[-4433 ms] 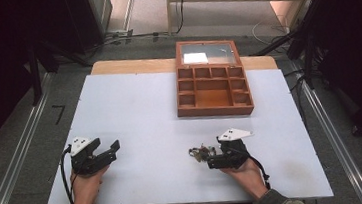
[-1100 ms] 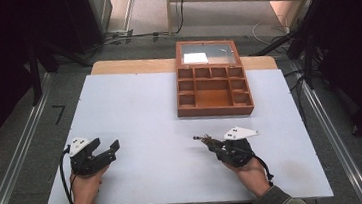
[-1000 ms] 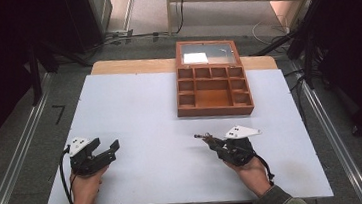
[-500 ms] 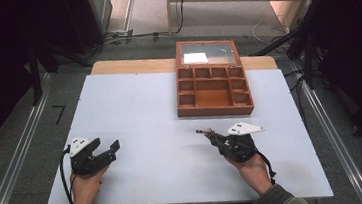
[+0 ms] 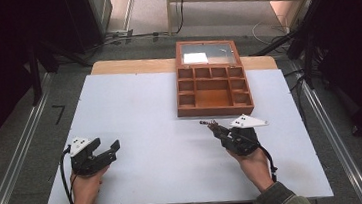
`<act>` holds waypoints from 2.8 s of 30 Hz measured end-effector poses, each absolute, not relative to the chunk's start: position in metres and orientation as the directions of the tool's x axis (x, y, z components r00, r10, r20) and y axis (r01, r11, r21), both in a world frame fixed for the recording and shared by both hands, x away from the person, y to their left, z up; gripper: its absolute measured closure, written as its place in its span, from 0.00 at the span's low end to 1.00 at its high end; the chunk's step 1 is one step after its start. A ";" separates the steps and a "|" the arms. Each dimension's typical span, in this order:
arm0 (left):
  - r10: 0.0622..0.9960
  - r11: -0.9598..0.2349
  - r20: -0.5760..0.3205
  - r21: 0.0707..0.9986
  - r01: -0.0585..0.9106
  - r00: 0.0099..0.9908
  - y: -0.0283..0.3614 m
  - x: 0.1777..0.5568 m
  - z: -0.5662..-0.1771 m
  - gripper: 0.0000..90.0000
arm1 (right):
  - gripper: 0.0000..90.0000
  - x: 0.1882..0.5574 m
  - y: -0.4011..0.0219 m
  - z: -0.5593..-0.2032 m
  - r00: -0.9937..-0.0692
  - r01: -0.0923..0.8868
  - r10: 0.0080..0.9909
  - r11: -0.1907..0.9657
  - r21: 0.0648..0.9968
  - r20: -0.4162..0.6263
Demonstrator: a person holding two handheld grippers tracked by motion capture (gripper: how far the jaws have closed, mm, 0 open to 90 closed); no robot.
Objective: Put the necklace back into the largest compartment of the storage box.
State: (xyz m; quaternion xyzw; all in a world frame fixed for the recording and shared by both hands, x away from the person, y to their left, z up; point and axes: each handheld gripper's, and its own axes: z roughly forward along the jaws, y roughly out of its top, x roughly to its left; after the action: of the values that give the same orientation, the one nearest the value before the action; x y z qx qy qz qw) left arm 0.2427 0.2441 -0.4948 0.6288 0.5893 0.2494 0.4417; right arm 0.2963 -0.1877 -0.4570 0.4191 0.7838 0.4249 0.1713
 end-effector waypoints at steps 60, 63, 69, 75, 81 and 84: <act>0.959 0.091 -0.215 0.851 0.518 0.186 0.245 0.242 -0.494 0.28 | 0.82 0.369 -0.183 -0.444 -0.468 0.542 0.878 0.193 0.818 0.103; 0.958 0.090 -0.215 0.851 0.517 0.187 0.244 0.242 -0.494 0.28 | 0.82 0.372 -0.181 -0.441 -0.465 0.540 0.880 0.196 0.819 0.096; 0.958 0.089 -0.216 0.851 0.518 0.189 0.244 0.242 -0.494 0.28 | 0.82 0.378 -0.180 -0.438 -0.463 0.537 0.882 0.197 0.820 0.091; 0.958 0.088 -0.214 0.852 0.517 0.190 0.244 0.242 -0.494 0.28 | 0.82 0.383 -0.177 -0.436 -0.457 0.532 0.885 0.190 0.825 0.092; 0.958 0.090 -0.216 0.852 0.516 0.189 0.244 0.242 -0.494 0.28 | 0.82 0.390 -0.175 -0.438 -0.444 0.534 0.891 0.182 0.826 0.091; 0.958 0.089 -0.215 0.852 0.516 0.190 0.244 0.242 -0.494 0.28 | 0.82 0.395 -0.176 -0.442 -0.432 0.543 0.897 0.174 0.822 0.095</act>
State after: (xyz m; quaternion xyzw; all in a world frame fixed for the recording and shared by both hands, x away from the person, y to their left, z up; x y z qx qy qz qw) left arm 0.2421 0.2442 -0.4940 0.6281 0.5866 0.2468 0.4478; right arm 0.3955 -0.1759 -0.4424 0.4889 0.7361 0.4171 0.2124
